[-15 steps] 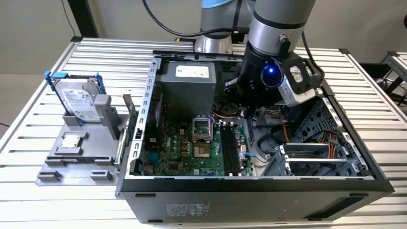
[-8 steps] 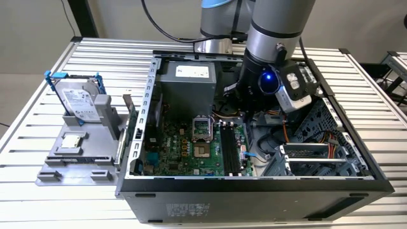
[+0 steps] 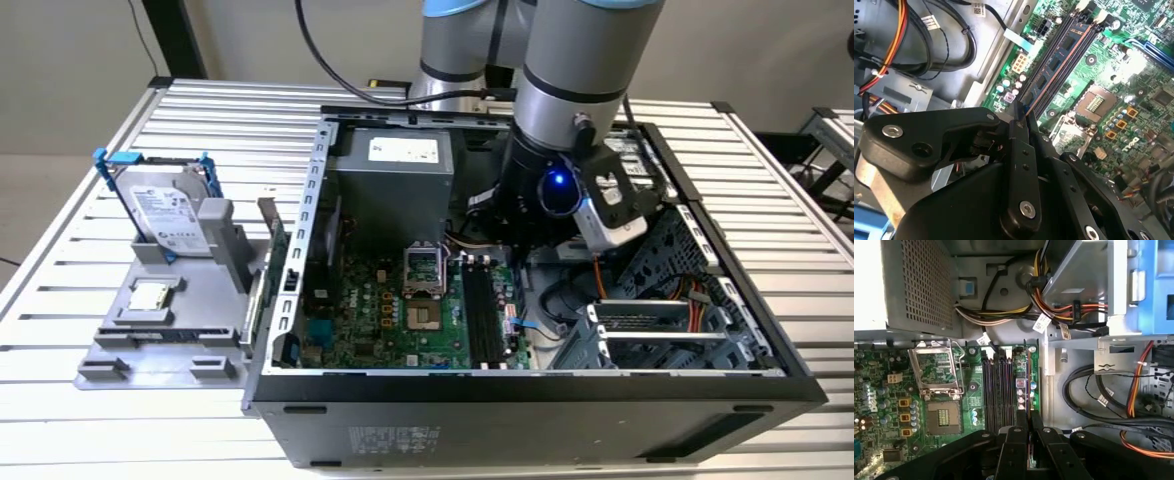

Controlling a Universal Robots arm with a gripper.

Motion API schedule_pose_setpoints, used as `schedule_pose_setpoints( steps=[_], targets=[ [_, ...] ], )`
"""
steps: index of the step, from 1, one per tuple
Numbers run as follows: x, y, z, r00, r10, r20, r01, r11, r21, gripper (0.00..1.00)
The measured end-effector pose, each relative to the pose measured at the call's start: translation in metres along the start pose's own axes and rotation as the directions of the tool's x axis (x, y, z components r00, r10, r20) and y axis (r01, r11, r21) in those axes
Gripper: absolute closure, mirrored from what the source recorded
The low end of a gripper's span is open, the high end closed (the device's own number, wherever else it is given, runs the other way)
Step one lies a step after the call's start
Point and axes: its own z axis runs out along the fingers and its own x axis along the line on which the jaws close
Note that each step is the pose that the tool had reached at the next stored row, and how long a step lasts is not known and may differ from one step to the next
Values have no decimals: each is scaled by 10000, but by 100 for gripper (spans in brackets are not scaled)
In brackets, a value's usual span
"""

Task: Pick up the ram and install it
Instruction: 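Insert the ram into the slot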

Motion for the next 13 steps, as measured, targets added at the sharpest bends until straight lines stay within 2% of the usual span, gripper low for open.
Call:
schedule_pose_setpoints(
  steps=[7, 11, 13],
  targets=[
    [3, -27, 127, 10000, -58, -4, 58, 10000, -3, 100],
    [5, -38, 179, 9992, -400, -84, 399, 9992, -12, 100],
    [6, -40, 215, 9987, -509, -90, 509, 9987, -15, 100]
  ],
)
